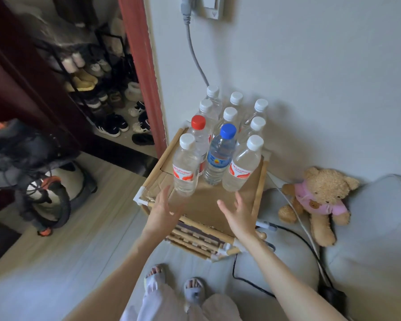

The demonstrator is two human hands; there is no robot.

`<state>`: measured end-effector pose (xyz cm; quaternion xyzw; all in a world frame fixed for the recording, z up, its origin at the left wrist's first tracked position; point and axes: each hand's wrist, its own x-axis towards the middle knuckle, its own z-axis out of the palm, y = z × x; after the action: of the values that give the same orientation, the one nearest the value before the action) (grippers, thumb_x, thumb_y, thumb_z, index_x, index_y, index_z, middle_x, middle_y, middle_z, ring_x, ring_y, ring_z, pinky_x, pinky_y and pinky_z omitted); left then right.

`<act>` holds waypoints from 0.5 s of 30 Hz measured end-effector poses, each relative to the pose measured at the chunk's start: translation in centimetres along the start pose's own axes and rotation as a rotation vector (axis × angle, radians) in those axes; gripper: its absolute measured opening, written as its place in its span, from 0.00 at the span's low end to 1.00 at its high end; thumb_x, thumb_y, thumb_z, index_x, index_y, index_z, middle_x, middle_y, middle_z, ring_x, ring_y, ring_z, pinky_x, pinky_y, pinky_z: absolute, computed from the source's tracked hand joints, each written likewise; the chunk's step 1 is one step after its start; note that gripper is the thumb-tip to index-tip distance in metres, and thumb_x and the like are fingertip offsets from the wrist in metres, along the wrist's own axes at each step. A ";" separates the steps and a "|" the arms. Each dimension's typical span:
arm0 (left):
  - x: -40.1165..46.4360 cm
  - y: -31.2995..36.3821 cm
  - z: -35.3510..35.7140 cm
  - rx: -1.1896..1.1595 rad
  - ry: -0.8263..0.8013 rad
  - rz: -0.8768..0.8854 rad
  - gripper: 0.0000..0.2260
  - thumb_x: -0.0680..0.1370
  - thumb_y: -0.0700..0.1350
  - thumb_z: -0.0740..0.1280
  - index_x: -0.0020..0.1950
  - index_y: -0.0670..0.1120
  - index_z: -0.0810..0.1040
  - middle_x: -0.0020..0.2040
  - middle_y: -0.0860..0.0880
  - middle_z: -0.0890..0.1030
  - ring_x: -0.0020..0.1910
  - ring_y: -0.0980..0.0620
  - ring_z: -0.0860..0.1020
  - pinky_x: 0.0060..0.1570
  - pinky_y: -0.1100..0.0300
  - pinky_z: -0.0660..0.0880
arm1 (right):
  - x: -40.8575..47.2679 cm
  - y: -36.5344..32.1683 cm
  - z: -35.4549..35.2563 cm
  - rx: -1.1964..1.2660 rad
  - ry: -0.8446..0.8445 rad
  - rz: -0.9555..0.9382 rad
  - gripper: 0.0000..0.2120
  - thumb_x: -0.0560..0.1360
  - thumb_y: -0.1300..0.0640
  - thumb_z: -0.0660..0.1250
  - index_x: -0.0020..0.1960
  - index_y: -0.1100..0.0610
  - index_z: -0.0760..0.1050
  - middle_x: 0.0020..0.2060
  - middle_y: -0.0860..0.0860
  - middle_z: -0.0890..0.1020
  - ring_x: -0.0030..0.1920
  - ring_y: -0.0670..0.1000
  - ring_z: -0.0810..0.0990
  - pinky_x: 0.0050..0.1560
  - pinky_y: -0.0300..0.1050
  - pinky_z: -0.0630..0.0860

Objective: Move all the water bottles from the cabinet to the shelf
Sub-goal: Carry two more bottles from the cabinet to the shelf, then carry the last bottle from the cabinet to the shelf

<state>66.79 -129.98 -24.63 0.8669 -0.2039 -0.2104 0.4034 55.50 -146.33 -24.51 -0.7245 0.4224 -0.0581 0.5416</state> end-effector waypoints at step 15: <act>-25.7 -11.9 -13.3 0.565 0.551 -0.190 0.27 0.75 0.59 0.55 0.71 0.49 0.60 0.72 0.44 0.62 0.72 0.44 0.54 0.68 0.47 0.54 | -14.4 -6.9 16.6 -0.818 -0.656 -1.131 0.36 0.73 0.35 0.51 0.74 0.50 0.44 0.75 0.50 0.48 0.75 0.50 0.44 0.72 0.46 0.38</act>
<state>54.74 -101.34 -20.98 0.9825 -0.0568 0.0578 0.1679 59.13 -124.01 -20.15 -0.9529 -0.2063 0.0523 0.2160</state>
